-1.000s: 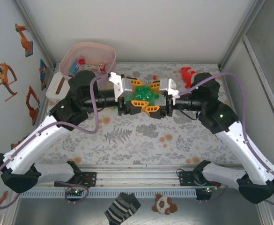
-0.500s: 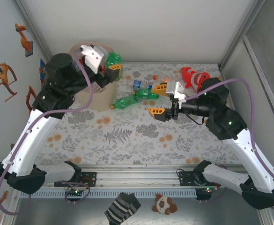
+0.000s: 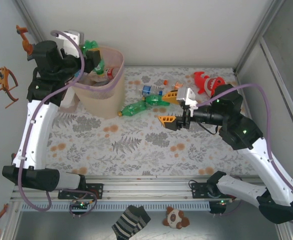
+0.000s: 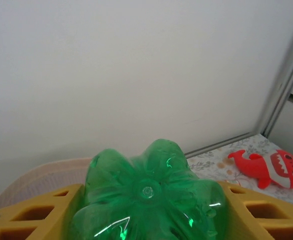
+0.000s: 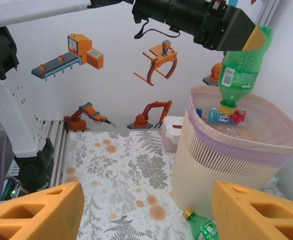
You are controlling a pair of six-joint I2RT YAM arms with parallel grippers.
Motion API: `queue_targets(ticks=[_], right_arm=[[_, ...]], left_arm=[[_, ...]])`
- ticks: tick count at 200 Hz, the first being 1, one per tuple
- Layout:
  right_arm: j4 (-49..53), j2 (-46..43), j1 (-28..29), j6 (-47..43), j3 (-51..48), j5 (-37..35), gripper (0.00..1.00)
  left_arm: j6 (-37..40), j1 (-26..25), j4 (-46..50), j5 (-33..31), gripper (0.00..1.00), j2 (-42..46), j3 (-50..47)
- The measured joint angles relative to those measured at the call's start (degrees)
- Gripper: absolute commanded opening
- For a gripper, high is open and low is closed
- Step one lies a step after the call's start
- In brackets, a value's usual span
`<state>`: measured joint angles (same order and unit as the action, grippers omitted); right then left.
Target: Put the plastic bottles in the bin
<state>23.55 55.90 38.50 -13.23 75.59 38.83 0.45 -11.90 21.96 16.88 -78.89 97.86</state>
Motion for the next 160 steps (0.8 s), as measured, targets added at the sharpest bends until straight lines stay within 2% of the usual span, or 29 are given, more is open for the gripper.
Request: queue_targets(ticks=[26,72,160], right_arm=[[0.0,-0.6,0.1,0.0,-0.3,-0.4,0.67],[0.1,-1.4,0.4,0.0,-0.6,-1.0,0.67],[0.2,-1.6,0.5,0.0,-1.5,-1.5,0.67]], left_arm=[[-3.7,2.4,-0.5,2.3,0.42,-1.5,-0.9],[-6.6,3.4,0.7,6.1,0.42,-5.4,-1.2],[-5.7,3.5,7.1,5.7,0.41,-10.6,-3.5]])
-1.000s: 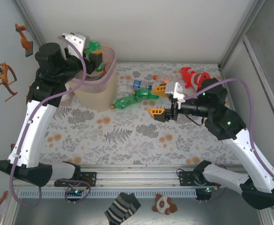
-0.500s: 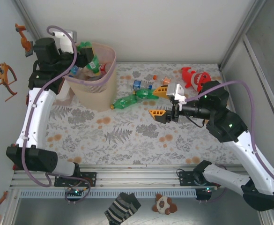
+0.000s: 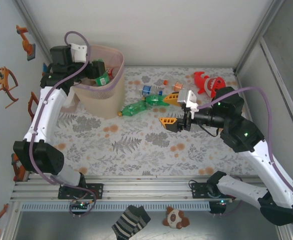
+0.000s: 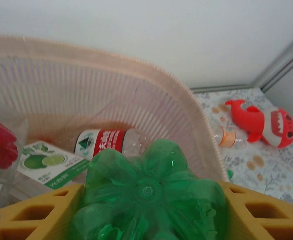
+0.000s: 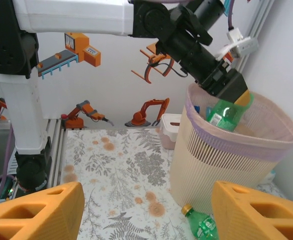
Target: Put the plastic bottles in the bin
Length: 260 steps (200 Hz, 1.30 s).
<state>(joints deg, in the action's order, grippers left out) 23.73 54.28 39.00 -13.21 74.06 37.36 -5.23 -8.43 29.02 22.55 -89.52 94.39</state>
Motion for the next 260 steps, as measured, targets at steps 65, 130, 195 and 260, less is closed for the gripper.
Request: queue_targets(ticks=[65,130,195,260], right_arm=[[0.0,-0.5,0.2,0.4,-0.7,-0.9,0.67],[0.0,-0.5,0.2,0.4,-0.7,-1.0,0.67],[0.0,-0.4,0.2,0.4,-0.7,-1.0,0.67],[0.0,0.4,0.3,0.4,-0.7,-1.0,0.67]], left_arm=[[2.3,0.3,0.3,0.9,0.42,-3.8,-2.7],[3.1,0.4,-1.2,2.6,0.56,-4.7,-3.0],[3.0,0.5,1.4,2.3,0.76,0.0,-4.8],[2.3,0.7,2.1,1.2,0.58,3.0,-1.7]])
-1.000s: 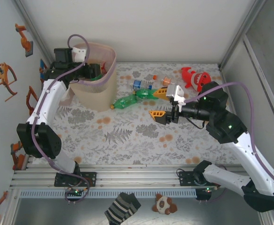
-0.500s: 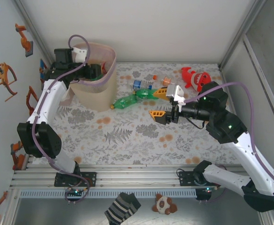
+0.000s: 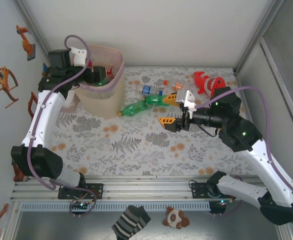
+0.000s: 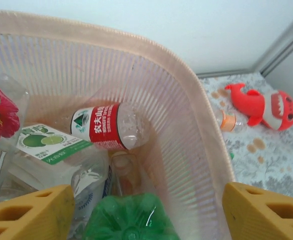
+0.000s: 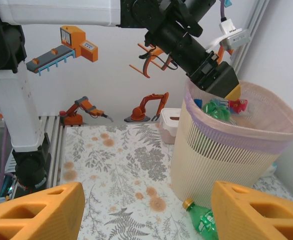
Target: Put the plastic bottles in the bin
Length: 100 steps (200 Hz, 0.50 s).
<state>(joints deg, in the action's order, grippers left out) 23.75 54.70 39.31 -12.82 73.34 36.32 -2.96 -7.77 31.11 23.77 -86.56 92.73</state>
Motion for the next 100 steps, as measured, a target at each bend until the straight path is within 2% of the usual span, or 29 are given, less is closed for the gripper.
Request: queue_targets(ticks=[17,33,86,100], right_arm=[[0.0,0.0,0.1,0.0,0.0,0.0,0.67],[0.0,0.0,0.2,0.0,0.0,-0.2,0.67],[0.1,0.2,0.3,0.0,0.3,-0.5,0.66],[0.2,0.5,0.3,-0.1,0.7,-0.4,0.67]], left_arm=[[0.3,0.0,0.3,0.7,0.38,-1.6,2.6],[-0.4,0.0,0.9,1.4,0.27,-3.4,4.7],[-0.8,0.0,7.0,1.3,0.17,-4.5,5.8],[-0.8,0.0,9.0,1.4,0.11,-5.0,6.0]])
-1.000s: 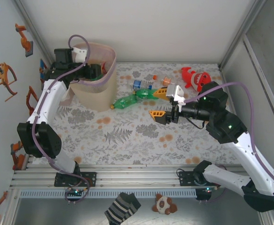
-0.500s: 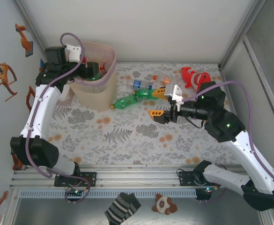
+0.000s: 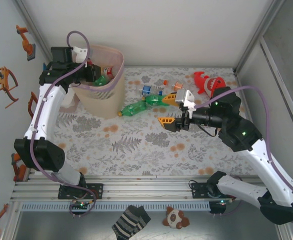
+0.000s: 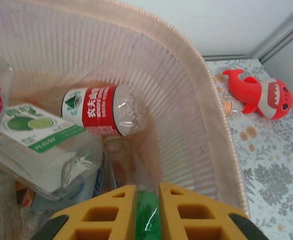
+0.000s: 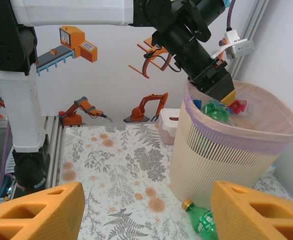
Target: Put the plastic bottles in the bin
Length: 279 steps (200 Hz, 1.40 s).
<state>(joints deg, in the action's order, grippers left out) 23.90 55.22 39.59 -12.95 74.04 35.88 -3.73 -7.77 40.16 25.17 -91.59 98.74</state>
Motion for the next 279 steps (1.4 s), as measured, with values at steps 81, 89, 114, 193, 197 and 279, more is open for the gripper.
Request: queue_targets(ticks=[81,89,114,193,197,279], right_arm=[[1.4,0.4,0.0,-0.5,0.5,-0.7,0.66],[1.4,0.4,0.0,-0.5,0.5,-0.9,0.66],[1.4,0.4,0.0,-0.6,0.5,-1.0,0.66],[1.9,0.9,0.0,-2.0,0.5,-1.3,0.67],[2.0,1.0,0.0,-2.1,0.5,-1.4,0.66],[2.5,1.4,0.2,-2.1,0.5,-2.4,0.66]], left_arm=[[7.3,-2.4,13.7,-2.2,0.04,-9.9,12.3],[8.0,-2.8,14.6,-2.6,0.03,-10.5,13.2],[9.7,-3.5,16.6,-3.5,0.02,-12.1,15.0],[13.3,-3.7,16.2,-6.6,0.01,-17.9,19.2],[13.5,-3.7,16.0,-6.7,0.01,-18.3,19.3],[13.7,-3.9,19.5,-7.5,0.03,-16.7,19.3]])
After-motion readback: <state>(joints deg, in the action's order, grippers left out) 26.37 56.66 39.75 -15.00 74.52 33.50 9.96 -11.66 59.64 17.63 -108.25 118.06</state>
